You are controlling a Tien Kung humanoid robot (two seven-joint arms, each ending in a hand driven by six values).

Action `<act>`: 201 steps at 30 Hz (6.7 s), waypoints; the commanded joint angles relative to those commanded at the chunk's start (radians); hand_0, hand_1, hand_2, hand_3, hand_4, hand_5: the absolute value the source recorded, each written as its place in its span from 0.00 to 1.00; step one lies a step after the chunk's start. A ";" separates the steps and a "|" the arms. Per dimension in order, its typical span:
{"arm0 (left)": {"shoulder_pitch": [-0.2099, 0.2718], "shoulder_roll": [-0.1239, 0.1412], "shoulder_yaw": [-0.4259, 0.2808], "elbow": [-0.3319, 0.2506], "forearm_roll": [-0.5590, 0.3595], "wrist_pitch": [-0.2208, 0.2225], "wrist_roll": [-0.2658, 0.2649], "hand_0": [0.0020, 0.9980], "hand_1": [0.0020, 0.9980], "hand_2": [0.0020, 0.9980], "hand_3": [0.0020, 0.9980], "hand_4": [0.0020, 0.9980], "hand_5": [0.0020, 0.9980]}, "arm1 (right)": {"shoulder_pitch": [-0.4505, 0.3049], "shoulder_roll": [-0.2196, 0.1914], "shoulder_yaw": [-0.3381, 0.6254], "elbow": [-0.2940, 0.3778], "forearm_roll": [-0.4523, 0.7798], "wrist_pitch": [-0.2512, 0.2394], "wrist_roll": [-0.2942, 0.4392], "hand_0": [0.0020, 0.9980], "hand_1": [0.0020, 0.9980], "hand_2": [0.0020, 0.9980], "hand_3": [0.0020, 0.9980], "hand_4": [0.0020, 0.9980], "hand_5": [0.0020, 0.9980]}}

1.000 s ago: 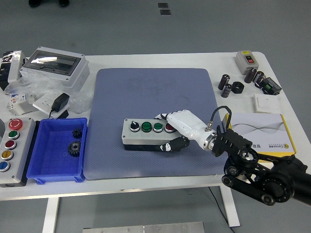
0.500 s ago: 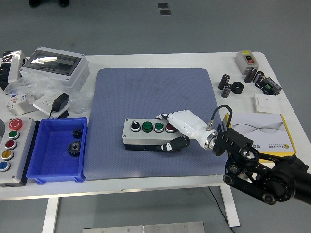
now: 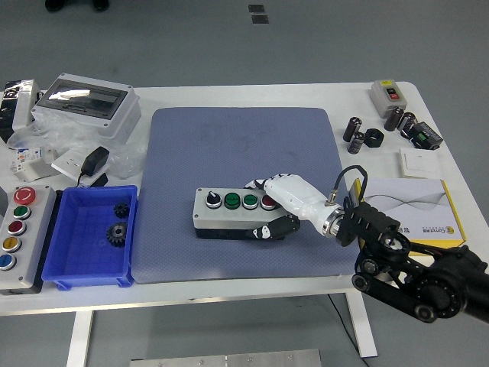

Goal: Pick up the button,place it on the desk,press the button,press the button

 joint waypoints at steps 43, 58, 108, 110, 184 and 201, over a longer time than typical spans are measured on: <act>0.004 -0.002 0.000 0.000 0.018 -0.002 0.003 0.62 0.61 0.57 0.62 0.65 0.39 | -0.014 -0.041 0.050 0.063 0.203 0.106 0.035 0.87 0.86 0.90 0.95 0.72 0.09; 0.005 -0.004 -0.005 0.000 0.035 -0.005 0.005 0.62 0.61 0.56 0.61 0.61 0.34 | -0.016 -0.058 0.077 0.088 0.199 0.144 0.035 0.88 0.87 0.92 0.97 0.74 0.11; 0.003 -0.010 -0.002 0.000 0.036 -0.006 0.010 0.62 0.60 0.55 0.60 0.57 0.27 | -0.039 -0.269 0.347 0.465 0.348 0.536 -0.329 0.06 0.21 0.23 0.75 0.29 0.03; 0.002 -0.010 -0.001 0.000 0.035 -0.006 0.010 0.62 0.60 0.55 0.60 0.57 0.27 | -0.030 -0.257 0.333 0.453 0.347 0.530 -0.327 0.06 0.21 0.23 0.75 0.29 0.03; 0.013 -0.018 0.001 0.000 0.033 -0.006 0.007 0.62 0.60 0.55 0.60 0.58 0.31 | -0.315 0.140 0.659 0.054 0.918 0.039 0.311 0.79 0.78 0.80 0.82 0.98 0.93; 0.017 -0.020 -0.006 0.000 0.029 -0.002 0.010 0.62 0.61 0.55 0.60 0.58 0.31 | -0.365 0.148 0.691 0.040 1.035 0.076 0.365 0.86 0.81 0.83 0.82 0.98 1.00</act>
